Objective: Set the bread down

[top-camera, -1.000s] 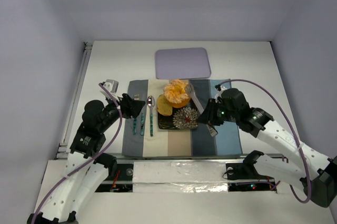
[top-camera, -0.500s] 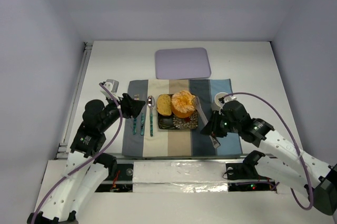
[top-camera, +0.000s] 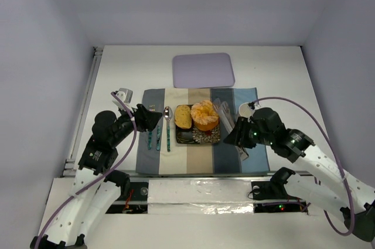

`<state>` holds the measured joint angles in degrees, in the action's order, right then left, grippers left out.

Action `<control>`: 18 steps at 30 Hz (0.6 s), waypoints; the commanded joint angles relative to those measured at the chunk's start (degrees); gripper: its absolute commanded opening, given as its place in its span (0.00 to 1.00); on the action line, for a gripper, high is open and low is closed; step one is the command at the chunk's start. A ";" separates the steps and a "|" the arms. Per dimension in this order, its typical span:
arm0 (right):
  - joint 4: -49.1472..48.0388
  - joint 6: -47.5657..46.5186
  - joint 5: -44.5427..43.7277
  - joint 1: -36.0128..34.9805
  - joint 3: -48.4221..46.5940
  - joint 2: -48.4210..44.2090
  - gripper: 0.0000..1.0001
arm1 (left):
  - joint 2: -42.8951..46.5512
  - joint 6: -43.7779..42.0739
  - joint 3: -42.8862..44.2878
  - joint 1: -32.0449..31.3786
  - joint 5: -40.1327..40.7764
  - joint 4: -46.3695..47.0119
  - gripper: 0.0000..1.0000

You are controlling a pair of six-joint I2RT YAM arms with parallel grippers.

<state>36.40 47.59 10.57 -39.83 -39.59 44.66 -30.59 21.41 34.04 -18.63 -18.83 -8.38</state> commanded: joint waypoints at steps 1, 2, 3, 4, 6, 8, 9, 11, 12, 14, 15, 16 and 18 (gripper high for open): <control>0.16 -1.45 -5.98 -0.60 -6.63 -1.16 0.45 | 0.71 -0.67 -1.00 0.18 -1.30 3.55 0.56; 0.07 -1.62 -7.48 -0.60 -9.59 0.15 0.43 | 0.79 -0.67 -1.00 0.18 -1.56 3.55 0.57; -0.10 -2.50 -10.01 -0.60 -11.36 1.12 0.43 | 0.79 -0.67 -1.00 0.18 -1.73 3.55 0.56; -0.28 -3.11 -12.48 -0.60 -13.21 2.43 0.43 | 0.88 -0.75 -1.00 0.18 -1.91 3.55 0.56; -1.24 -5.83 -16.87 1.14 -18.47 7.44 0.40 | 1.41 -0.75 -1.08 0.18 -2.09 3.55 0.57; -1.42 -8.21 -16.63 4.13 -22.09 11.65 0.38 | 2.28 -0.84 -1.17 0.18 -2.26 3.55 0.56; -1.68 -10.57 -16.37 8.07 -25.15 15.15 0.37 | 2.81 -0.76 -1.17 0.18 -2.26 3.55 0.56; -2.39 -12.79 -14.70 13.35 -27.80 18.26 0.35 | 4.30 -0.75 -1.26 0.18 -2.61 3.64 0.56; -2.39 -14.62 -13.83 15.99 -29.12 21.05 0.35 | 4.83 -0.75 -1.35 0.18 -2.70 3.72 0.56; -3.17 -16.03 -11.46 24.77 -33.25 24.57 0.34 | 6.32 -0.67 -1.35 0.18 -2.62 3.81 0.57; -3.27 -16.04 -7.36 27.94 -35.09 26.86 0.34 | 6.77 -0.58 -1.35 0.18 -2.62 3.81 0.57; -3.44 -15.87 -5.58 30.67 -37.03 31.75 0.34 | 7.29 -0.67 -1.35 0.18 -2.70 3.81 0.57; -3.97 -15.34 -1.63 37.44 -42.92 36.96 0.33 | 8.61 -0.58 -1.26 -0.35 -2.18 3.64 0.57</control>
<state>35.62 34.68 3.05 -8.47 -75.81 77.06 -23.35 21.41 33.32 -18.65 -20.58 -7.86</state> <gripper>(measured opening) 0.338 0.566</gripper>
